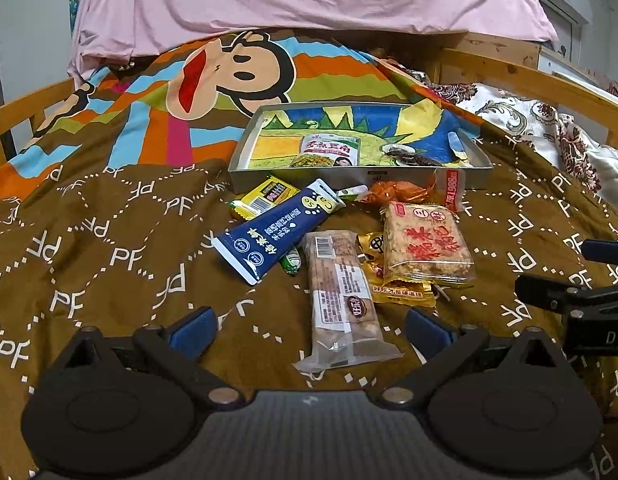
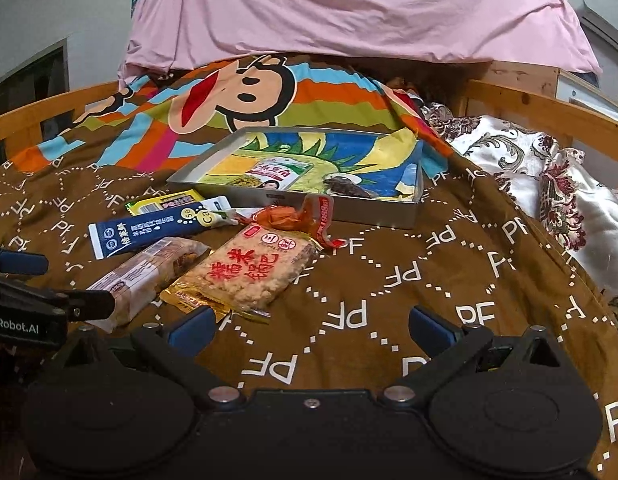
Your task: Organize snacks
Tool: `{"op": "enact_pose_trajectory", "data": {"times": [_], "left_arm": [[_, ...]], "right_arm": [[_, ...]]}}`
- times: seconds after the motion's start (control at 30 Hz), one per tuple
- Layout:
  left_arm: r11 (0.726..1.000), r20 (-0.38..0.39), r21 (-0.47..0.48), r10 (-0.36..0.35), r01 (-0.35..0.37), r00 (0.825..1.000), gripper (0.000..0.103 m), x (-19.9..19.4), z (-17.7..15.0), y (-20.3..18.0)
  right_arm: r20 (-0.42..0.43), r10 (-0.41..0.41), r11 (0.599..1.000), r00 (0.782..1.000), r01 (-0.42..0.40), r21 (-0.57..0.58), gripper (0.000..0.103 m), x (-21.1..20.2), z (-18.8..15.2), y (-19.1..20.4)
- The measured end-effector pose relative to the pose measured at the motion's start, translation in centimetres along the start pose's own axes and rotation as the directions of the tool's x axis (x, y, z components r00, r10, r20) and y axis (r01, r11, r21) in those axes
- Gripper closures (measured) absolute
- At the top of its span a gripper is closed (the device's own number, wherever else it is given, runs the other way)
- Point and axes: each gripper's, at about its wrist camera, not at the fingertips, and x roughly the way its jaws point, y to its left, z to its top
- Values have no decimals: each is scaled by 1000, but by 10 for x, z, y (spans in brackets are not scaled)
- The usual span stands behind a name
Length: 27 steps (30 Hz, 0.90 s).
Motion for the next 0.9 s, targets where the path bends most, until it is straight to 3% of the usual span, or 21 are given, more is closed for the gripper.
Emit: {"op": "enact_pose_trajectory", "data": {"times": [0.6,0.9], "left_arm": [[998,-13,57,2,-2,1000,0,16,10,-10],[994,-51,110,32,-26,998,0,28,9,-18]], "right_arm": [[4,-40,998,999,40,41,1,19,13,-17],[-4,14,1000,1000,-14,0,1,52,46,-13]]}}
